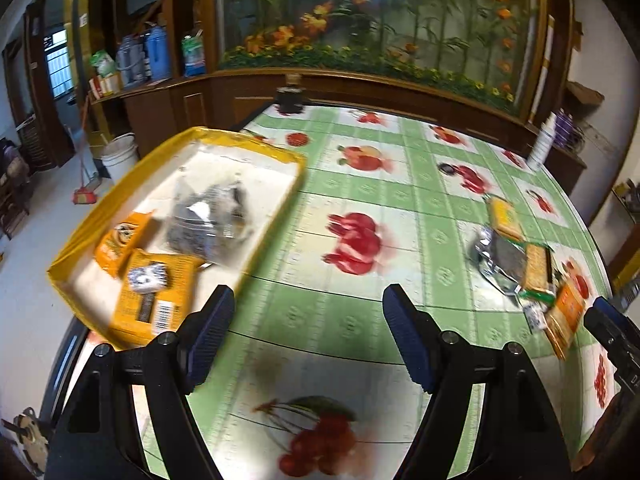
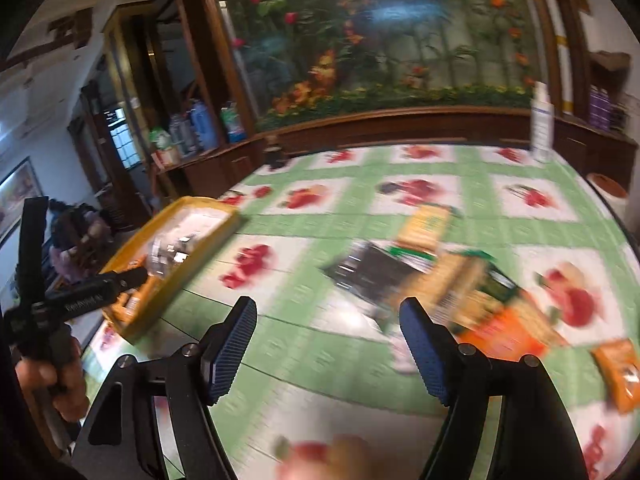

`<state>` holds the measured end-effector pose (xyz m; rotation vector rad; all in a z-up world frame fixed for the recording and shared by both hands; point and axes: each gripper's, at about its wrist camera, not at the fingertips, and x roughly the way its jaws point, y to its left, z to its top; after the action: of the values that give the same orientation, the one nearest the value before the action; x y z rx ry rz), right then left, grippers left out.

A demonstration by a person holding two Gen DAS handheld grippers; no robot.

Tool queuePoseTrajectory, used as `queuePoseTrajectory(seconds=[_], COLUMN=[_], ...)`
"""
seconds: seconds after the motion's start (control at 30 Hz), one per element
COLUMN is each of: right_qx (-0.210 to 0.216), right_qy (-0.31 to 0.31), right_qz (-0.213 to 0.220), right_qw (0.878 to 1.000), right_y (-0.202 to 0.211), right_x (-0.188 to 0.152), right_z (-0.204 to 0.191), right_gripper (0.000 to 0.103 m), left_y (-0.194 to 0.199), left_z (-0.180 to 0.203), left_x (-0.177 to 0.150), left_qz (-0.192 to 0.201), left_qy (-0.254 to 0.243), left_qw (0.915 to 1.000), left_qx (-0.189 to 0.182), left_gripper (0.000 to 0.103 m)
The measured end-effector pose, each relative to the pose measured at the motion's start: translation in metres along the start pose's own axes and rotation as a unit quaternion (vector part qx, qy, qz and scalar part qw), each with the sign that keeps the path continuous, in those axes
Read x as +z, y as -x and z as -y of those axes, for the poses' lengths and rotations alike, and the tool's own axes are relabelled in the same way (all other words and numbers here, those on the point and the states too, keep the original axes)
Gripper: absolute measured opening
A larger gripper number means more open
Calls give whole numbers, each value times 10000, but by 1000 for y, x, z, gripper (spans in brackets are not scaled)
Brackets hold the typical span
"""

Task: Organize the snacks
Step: 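Move both tools back over the remaining snacks on the table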

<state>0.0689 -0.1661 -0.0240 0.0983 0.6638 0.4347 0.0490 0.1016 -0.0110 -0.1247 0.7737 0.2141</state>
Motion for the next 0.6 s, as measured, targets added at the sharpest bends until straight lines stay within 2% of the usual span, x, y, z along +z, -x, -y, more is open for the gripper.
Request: queuePoseTrajectory(seconds=[0.1, 0.3, 0.6], right_qx=[-303, -753, -1224], right_qy=[-289, -582, -520], right_qz=[-64, -71, -167], right_qw=[9991, 9954, 9910], right_y=[19, 53, 84], right_x=[-15, -36, -59], right_z=[36, 81, 110], right_gripper=[76, 77, 80], left_y=[-3, -10, -15], left_z=[24, 70, 128], left_x=[-5, -12, -20], left_qz=[-149, -458, -743], left_qy=[-206, -515, -977], left_qw=[9994, 9955, 9868], left_qx=[-235, -653, -1060], left_gripper=[77, 76, 76])
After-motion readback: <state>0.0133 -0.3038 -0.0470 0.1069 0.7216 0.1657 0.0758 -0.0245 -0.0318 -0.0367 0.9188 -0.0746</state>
